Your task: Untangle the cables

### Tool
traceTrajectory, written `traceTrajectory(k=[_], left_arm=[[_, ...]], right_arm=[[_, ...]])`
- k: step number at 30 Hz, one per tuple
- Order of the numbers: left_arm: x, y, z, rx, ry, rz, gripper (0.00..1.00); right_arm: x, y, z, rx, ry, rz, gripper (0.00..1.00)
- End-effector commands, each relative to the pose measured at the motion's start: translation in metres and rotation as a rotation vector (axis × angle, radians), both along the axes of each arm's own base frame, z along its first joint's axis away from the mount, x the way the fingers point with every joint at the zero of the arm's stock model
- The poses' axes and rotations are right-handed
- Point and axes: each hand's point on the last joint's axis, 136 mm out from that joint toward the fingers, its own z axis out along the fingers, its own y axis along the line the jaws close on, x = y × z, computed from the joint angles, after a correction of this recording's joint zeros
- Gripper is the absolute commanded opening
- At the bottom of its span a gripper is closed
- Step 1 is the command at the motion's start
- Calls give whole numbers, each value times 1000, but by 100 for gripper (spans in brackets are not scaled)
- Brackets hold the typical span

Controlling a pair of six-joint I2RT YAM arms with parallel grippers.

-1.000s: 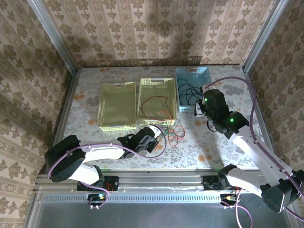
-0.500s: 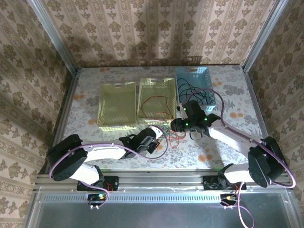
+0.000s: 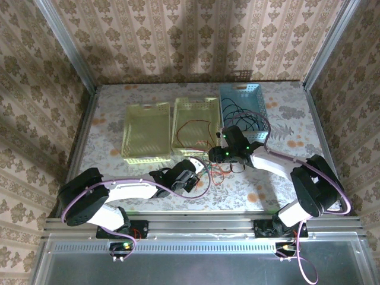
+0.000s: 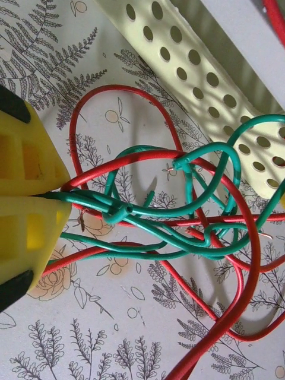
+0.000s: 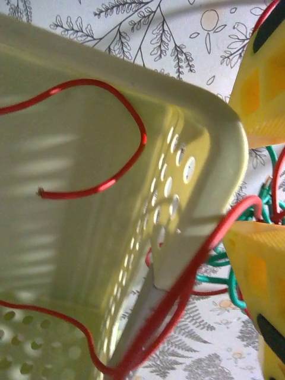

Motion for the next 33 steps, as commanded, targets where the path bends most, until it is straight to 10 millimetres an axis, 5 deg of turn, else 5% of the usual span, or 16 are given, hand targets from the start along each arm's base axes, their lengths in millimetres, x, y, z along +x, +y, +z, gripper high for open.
traceTrajectory(k=[1, 7, 12, 16, 21, 29, 33], left_arm=[[0, -9, 8, -12, -10, -26, 0], [0, -8, 7, -11, -10, -25, 0], [1, -5, 7, -5, -11, -8, 0], [5, 0, 6, 9, -15, 28, 0], [7, 3, 3, 18, -9, 47, 0], [8, 2, -1, 28, 3, 54, 0], [8, 3, -2, 32, 5, 55, 0]], right_arm=[[10, -5, -6, -9, -27, -65, 36], [14, -5, -17, 1, -7, -107, 30], [8, -9, -19, -3, 8, -124, 4], [-6, -33, -6, -55, -2, -183, 0], [-27, -87, 19, -175, -39, -348, 0], [-54, -215, 72, -341, -157, -805, 0], [-71, -262, 104, -342, -234, -999, 0]])
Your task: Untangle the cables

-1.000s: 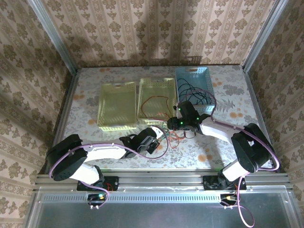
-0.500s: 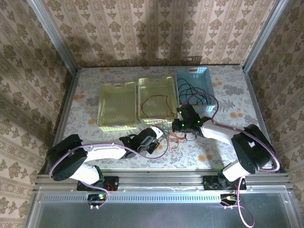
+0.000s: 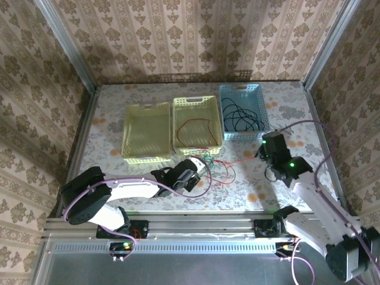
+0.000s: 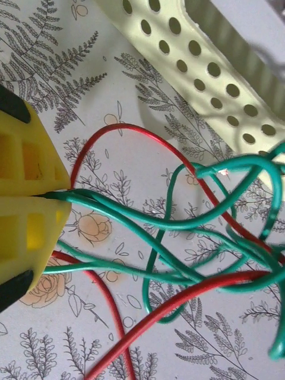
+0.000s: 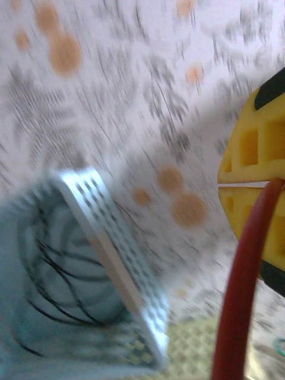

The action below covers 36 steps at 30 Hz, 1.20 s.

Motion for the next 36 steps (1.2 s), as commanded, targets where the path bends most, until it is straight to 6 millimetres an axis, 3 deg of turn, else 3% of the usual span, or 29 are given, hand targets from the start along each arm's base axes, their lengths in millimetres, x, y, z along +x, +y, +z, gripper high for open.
traceTrajectory(k=[1, 8, 16, 22, 24, 30, 36], left_arm=[[4, 4, 0, 16, 7, 31, 0], [5, 5, -2, 21, 12, 37, 0], [6, 10, -9, 51, 25, 63, 0], [7, 14, -12, 61, 29, 75, 0], [6, 14, -12, 60, 29, 75, 0], [7, 12, -9, 41, 16, 63, 0], [5, 5, 14, -51, -19, 29, 0]], right_arm=[[-30, -56, 19, -117, -15, -228, 0], [-58, -105, 71, -203, -101, -408, 0], [-90, -142, 146, -332, -223, -555, 0], [-112, -158, 206, -431, -330, -634, 0], [-112, -154, 220, -412, -377, -613, 0], [-84, -119, 240, -260, -509, -381, 0], [-77, -85, 289, -143, -698, -202, 0]])
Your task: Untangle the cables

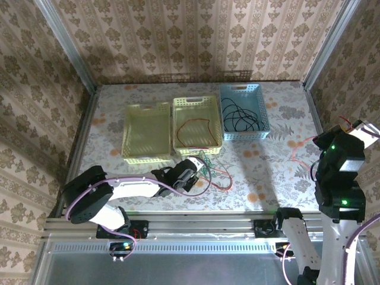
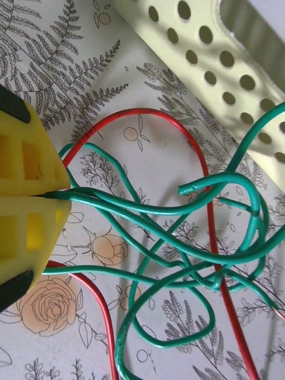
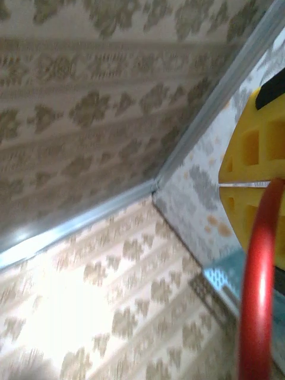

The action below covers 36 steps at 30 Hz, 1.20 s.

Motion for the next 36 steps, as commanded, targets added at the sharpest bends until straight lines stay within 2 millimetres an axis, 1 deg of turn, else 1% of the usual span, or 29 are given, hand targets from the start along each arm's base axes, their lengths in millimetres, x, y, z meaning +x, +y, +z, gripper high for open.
traceTrajectory(k=[1, 3, 6, 9, 11, 12, 14, 17, 20, 25, 27, 31, 32, 34, 36], left_arm=[[0, -7, 26, -97, -44, -24, 0], [-1, -8, 35, -127, -57, -32, 0], [0, -7, 41, -146, -69, -26, 0], [2, -7, 42, -147, -73, -18, 0], [3, -8, 42, -148, -72, -19, 0], [3, -9, 42, -147, -71, -20, 0], [3, -10, 44, -151, -69, -22, 0], [2, -10, 47, -146, -67, -20, 0], [2, -6, 50, -141, -61, -9, 0], [-4, 1, 62, -133, -45, 13, 0], [-4, 9, 68, -132, -53, 48, 0], [0, 29, 76, -132, -80, 140, 0], [1, 34, 76, -129, -89, 165, 0], [2, 41, 76, -133, -98, 197, 0], [3, 45, 78, -133, -108, 217, 0]], right_arm=[[4, 31, 54, 9, -190, 195, 0], [10, 47, 69, 36, -238, 288, 0], [31, 78, 88, 125, -318, 480, 0], [60, 106, 92, 250, -365, 640, 0], [80, 128, 91, 273, -366, 717, 0], [86, 141, 91, 248, -355, 745, 0], [96, 174, 96, 146, -331, 800, 0], [113, 211, 99, -4, -266, 822, 0], [138, 232, 88, -60, -178, 823, 0], [173, 254, 69, -77, -130, 832, 0], [185, 261, 66, -79, -129, 834, 0], [214, 287, 46, -77, -85, 884, 0], [226, 297, 32, -72, -53, 894, 0], [242, 310, 16, -73, -19, 915, 0], [258, 318, -1, -83, 24, 913, 0]])
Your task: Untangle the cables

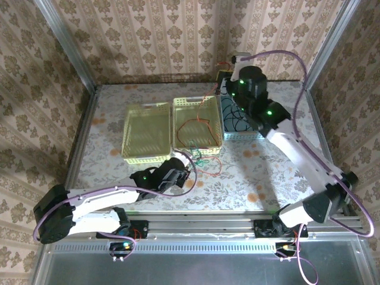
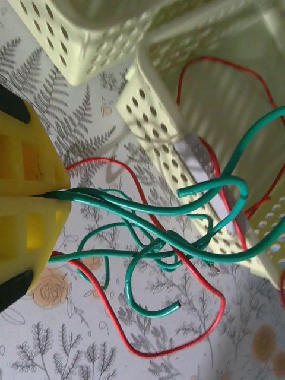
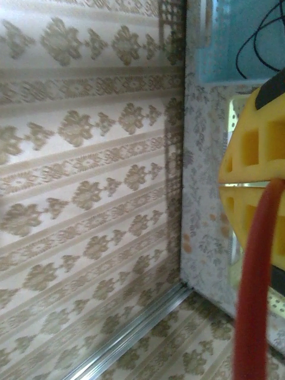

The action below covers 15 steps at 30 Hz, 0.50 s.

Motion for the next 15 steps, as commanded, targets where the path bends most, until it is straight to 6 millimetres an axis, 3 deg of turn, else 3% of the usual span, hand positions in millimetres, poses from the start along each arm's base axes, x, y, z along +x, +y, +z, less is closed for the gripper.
traceTrajectory(k=[1, 7, 10, 15], left_arm=[[2, 16, 2, 18, -10, 87, 0], [-9, 14, -10, 64, 33, 71, 0], [-10, 12, -11, 75, 28, 61, 0], [-9, 12, -12, 79, 23, 65, 0]], right_arm=[[23, 18, -11, -31, 3, 17, 0], [52, 24, -52, -137, 87, -42, 0], [57, 32, -94, -214, 146, -48, 0], [59, 44, -181, -295, 339, -38, 0]])
